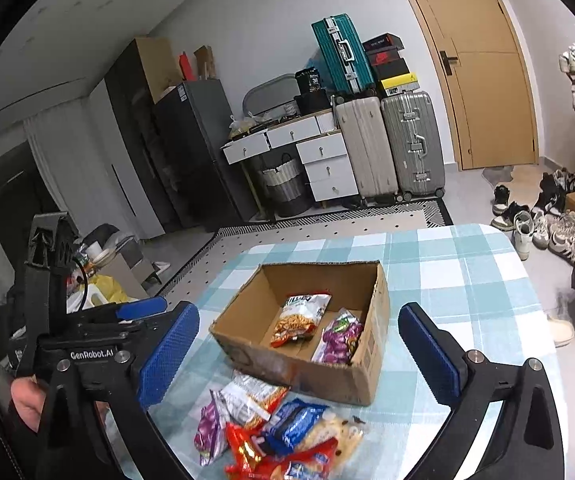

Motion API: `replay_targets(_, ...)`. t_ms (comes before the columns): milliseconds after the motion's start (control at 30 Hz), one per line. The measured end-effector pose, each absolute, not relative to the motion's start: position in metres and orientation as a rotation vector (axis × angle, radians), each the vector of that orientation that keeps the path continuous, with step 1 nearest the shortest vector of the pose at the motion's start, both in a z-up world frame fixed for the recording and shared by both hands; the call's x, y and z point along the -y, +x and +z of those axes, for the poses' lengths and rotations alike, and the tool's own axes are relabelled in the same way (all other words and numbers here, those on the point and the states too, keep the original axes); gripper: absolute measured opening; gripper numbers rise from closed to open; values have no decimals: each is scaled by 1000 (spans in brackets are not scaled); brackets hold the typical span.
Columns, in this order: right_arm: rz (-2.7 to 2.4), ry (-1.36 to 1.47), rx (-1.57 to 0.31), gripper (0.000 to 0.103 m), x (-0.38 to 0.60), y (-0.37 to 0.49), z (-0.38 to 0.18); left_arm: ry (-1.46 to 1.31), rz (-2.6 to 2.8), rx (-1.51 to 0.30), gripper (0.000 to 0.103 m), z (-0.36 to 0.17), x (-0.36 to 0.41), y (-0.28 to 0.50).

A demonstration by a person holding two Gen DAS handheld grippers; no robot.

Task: Organize snacks
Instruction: 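Open both grippers to drop the bags into the box, then move both tools back over the remaining snack pile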

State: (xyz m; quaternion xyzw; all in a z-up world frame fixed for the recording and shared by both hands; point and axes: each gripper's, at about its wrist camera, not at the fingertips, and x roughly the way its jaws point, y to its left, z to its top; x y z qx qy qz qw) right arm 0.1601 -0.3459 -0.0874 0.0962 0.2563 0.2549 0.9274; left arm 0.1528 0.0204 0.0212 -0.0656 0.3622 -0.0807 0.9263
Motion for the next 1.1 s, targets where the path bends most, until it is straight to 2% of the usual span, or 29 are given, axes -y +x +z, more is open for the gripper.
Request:
replay_targets(233,526,166,-506,102,346,124,-89,-126,-142,-726,90,18,-20,121)
replay_targets(367,520,138,-491,102,344,107,-92,-135,-134,-704,101,17,-21,104)
replay_targets(733,500,84,-475,102,356,67,-104,-150,-87,-644,102,20,-29,64)
replay_targets(1100,508,54,-526,102,357,47,-139,-178,-80,-671,102,-7,-32,44)
